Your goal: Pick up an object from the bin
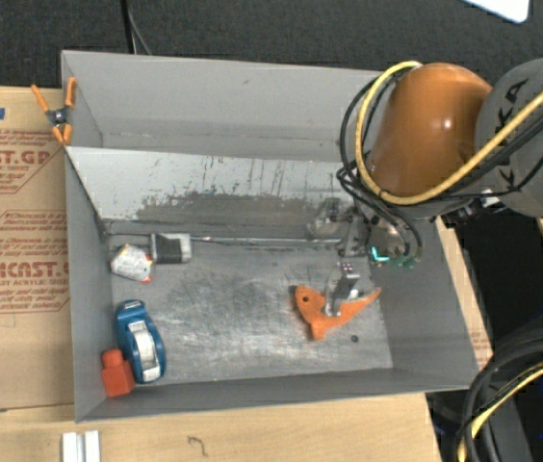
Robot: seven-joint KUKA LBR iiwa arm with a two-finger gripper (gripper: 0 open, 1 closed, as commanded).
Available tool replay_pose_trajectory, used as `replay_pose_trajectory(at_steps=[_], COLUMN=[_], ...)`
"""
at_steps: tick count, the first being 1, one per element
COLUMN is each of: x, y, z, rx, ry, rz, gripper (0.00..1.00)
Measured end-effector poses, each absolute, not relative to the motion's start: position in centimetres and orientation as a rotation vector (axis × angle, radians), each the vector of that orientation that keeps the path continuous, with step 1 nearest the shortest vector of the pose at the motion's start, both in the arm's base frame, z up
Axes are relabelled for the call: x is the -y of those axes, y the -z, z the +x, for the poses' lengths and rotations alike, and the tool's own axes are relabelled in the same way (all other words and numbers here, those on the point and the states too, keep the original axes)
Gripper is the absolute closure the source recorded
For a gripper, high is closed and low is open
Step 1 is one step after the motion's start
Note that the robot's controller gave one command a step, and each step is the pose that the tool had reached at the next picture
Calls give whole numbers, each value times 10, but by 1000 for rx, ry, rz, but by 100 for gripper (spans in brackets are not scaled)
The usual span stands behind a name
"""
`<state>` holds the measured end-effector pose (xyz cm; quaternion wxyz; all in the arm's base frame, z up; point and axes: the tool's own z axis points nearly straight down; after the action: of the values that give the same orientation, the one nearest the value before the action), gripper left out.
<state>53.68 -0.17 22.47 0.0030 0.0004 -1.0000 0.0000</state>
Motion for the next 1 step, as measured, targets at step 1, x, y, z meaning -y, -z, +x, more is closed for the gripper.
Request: replay_pose_trajectory(at_steps=[1], x=[2], y=[-229], z=[538], rx=[3143], ry=[0], rz=[1], gripper=[0])
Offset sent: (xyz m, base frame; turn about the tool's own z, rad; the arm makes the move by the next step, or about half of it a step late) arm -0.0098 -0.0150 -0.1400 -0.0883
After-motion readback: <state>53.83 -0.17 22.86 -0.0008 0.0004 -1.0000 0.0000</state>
